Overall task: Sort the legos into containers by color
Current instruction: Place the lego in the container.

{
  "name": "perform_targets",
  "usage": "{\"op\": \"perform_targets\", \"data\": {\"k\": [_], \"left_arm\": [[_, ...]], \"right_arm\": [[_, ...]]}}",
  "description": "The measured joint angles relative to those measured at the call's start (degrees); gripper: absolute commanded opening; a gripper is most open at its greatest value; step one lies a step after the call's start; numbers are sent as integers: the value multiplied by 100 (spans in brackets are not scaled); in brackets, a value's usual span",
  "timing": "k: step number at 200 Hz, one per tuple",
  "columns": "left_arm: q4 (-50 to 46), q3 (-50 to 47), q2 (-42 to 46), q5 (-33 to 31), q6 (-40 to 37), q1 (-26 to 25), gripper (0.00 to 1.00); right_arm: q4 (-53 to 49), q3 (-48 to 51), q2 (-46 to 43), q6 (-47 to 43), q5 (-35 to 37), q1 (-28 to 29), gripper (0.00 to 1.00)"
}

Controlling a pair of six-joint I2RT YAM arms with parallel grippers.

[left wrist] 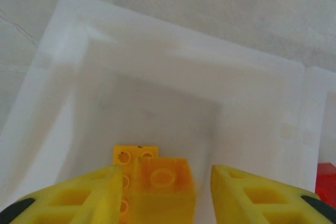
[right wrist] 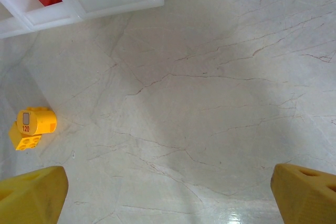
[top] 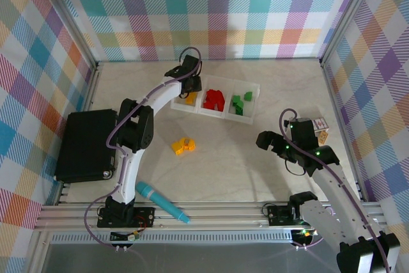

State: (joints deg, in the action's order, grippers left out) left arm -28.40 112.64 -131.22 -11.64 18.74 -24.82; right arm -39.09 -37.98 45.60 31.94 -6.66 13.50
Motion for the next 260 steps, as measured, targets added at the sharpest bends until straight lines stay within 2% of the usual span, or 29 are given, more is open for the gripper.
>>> {"op": "perform_targets", "data": {"k": [54, 102, 118, 143, 182, 235, 260], "left_arm": [[-9, 168, -33, -11, -59, 0, 62], [186, -680, 527, 7, -149, 0, 66], [262, -1058, 955, 68, -160, 0, 66], [455, -1759, 1821, 195, -162, -13, 75], [457, -2964, 3117, 153, -44, -186, 79], [107, -5003, 4387, 68, 125, -1027, 84], [-116, -5838, 4878, 396, 120, -1305, 85]], "right_arm": [[4, 7, 9, 0, 0, 0, 99], [28, 24, 7, 22, -9, 0, 99], [42, 59, -9, 24, -42, 0, 99], [44, 81, -17, 44, -162, 0, 99], [44, 81, -17, 63, -363, 0, 99], [133, 92, 76, 90, -610, 0, 99], [284, 177, 136, 114, -782, 0, 99]]}}
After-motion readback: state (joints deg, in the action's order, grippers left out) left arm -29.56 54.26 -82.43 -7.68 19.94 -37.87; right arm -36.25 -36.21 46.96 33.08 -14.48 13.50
